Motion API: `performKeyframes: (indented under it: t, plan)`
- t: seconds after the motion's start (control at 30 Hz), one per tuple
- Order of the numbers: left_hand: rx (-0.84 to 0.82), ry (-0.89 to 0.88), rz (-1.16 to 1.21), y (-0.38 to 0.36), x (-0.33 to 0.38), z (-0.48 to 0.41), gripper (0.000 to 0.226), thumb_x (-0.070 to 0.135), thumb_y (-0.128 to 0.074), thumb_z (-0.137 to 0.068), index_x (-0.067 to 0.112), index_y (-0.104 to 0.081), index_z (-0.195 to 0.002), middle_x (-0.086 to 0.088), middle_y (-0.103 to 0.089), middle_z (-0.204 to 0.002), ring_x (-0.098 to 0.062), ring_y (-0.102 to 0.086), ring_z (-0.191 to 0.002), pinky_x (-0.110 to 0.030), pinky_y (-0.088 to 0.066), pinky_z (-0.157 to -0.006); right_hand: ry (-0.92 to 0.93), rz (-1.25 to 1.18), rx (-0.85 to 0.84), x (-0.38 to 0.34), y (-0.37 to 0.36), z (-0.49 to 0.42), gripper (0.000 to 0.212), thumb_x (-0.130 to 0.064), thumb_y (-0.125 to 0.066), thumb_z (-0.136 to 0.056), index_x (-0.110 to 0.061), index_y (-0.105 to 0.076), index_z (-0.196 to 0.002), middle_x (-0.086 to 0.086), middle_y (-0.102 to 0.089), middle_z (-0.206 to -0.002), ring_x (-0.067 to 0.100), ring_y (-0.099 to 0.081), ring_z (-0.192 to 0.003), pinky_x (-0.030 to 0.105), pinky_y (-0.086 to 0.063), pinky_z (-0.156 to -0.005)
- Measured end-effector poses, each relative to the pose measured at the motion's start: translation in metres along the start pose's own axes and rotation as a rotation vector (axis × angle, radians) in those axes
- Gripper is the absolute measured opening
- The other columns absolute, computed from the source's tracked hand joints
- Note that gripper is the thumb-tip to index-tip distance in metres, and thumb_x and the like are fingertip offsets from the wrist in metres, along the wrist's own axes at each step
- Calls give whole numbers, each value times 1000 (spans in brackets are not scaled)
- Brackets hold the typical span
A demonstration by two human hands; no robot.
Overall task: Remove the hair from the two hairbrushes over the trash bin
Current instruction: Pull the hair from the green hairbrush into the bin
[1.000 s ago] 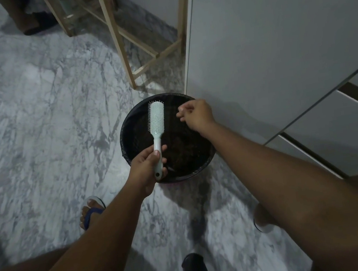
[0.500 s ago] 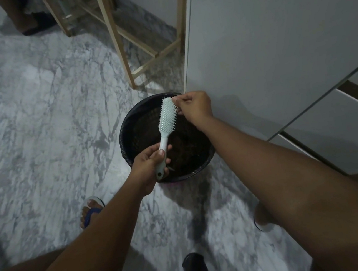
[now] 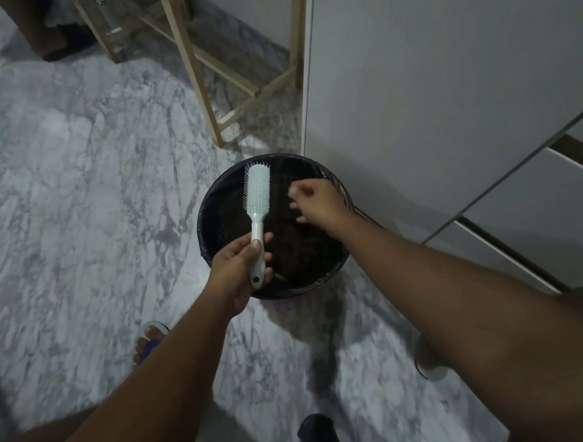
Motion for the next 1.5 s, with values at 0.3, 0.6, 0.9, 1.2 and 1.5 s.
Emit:
performKeyframes:
  t: [0.3,0.6,0.9,1.2,1.5]
  plan:
    - [1,-5,8,-5,-2,-1,30,10,-53,-101,4,-60,-129,-9,-68,-128,-15,-58,-80,-27,-51,-55,215,88,37,-29,-5,5,15,-19,-69,-89,-5,-74,-93,5,-74,-77,4,-65,-55,17,-55,-56]
    - [15,-1,40,-3,-2,-3,32,9,-53,-101,-1,-58,-131,-8,-68,-121,-12,-59,-75,-25,-51,-53,160,131,75,-21,0,5,25,-33,-69,-86,-13,-67,-102,-2,-71,-90,13,-68,-85,30,-57,-80]
    - [-15,-21,-17,-12,-8,-3,28,8,-55,-99,4,-62,-126,-8,-70,-121,-14,-59,-78,-26,-49,-53,322,301,119,-36,-10,9,16,-21,-77,-80,-7,-74,-89,6,-74,-83,13,-67,-74,28,-58,-78]
    - [3,-39,-45,-14,-10,-4,29,7,-57,-99,3,-60,-127,-8,-70,-122,-14,-60,-77,-28,-51,-55,256,234,198,-41,-12,10,60,-37,-69,-84,-12,-47,-133,15,-51,-133,25,-56,-117,35,-46,-97]
    - [-56,-28,-90,-14,-9,2,24,8,-55,-100,9,-62,-122,-4,-73,-118,-15,-61,-78,-30,-52,-58,298,381,241,-58,-4,-6,45,-43,-86,-65,-19,-68,-98,3,-58,-109,13,-58,-89,29,-50,-76]
Point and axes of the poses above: each hand's wrist, its own z-axis away from the middle knuckle, its own y-axis out of the back of the hand, x = y × z, the point moved 2 cm from there along -z, towards the middle knuckle
